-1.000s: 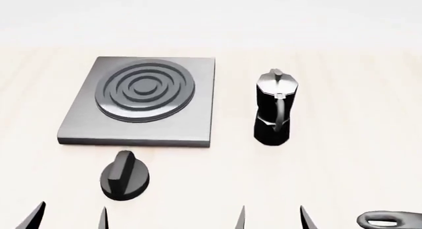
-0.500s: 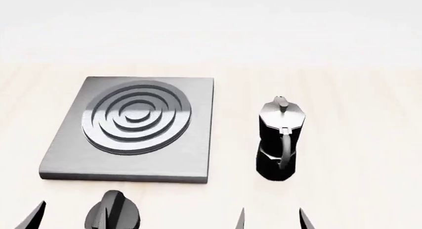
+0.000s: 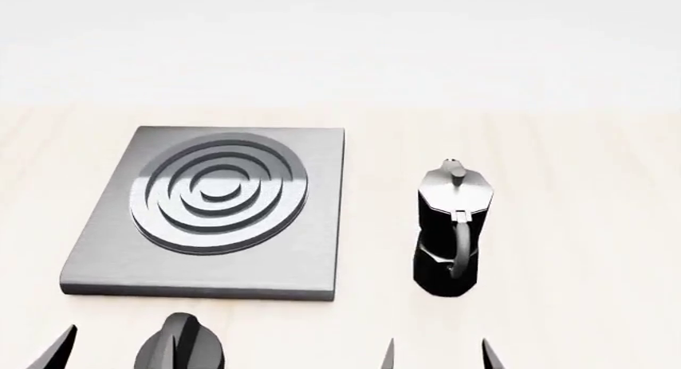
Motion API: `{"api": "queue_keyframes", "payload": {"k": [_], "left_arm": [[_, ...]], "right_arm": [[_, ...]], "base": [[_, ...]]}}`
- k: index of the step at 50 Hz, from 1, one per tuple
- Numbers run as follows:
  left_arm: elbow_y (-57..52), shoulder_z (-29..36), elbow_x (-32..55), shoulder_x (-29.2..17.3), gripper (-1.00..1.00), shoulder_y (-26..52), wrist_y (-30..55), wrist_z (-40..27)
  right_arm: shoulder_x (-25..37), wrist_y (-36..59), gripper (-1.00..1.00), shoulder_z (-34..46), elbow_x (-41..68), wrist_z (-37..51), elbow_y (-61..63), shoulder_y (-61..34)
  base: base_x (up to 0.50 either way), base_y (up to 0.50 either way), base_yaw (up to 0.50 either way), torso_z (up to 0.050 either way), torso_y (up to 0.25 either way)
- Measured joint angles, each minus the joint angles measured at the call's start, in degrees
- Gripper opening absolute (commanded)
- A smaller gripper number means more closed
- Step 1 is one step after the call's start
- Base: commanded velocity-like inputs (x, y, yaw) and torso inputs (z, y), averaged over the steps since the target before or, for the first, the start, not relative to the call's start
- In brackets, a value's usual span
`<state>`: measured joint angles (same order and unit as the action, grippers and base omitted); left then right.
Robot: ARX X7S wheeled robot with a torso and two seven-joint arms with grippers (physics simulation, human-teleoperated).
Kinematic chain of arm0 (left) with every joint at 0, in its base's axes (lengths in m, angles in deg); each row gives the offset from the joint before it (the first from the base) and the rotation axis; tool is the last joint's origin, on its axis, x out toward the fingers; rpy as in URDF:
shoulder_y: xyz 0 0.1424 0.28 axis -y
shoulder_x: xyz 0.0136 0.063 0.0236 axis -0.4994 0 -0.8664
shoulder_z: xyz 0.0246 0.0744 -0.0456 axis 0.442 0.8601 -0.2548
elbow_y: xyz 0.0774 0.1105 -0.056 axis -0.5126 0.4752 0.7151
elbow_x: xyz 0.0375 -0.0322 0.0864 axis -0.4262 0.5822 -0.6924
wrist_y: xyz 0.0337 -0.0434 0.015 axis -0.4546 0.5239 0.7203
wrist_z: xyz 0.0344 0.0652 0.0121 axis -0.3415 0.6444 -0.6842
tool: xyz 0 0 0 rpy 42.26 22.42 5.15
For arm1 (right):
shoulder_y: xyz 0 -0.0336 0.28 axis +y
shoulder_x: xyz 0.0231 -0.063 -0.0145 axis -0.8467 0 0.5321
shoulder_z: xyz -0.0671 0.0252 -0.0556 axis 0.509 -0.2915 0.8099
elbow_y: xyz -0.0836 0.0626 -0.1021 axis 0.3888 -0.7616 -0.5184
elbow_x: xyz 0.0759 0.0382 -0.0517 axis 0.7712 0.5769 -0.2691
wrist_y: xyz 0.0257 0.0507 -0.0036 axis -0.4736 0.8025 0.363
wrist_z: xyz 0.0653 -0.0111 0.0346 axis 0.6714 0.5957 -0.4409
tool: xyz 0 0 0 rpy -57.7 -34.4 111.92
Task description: Put the moka pot on the stove.
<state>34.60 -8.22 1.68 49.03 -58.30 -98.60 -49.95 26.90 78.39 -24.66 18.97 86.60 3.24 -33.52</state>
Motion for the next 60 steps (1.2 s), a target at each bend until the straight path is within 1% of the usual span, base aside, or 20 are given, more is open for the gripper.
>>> {"api": "queue_keyframes", "payload": {"k": [11, 60], "left_arm": [[0.0, 0.4, 0.2, -0.3, 1.0, 0.1, 0.1, -0.2], [-0.2, 1.8, 0.8, -1.4, 1.0, 0.3, 0.6, -1.9]], "right_arm": [[0.6, 0.3, 1.0, 0.6, 0.1, 0.3, 2.0, 0.2], [1.7, -0.6, 1.0, 1.8, 1.6, 1.7, 3.2, 0.7]], "base": [[0.0, 0.06, 0.0, 0.0, 0.0], [0.0, 0.18, 0.0, 0.0, 0.0]]}}
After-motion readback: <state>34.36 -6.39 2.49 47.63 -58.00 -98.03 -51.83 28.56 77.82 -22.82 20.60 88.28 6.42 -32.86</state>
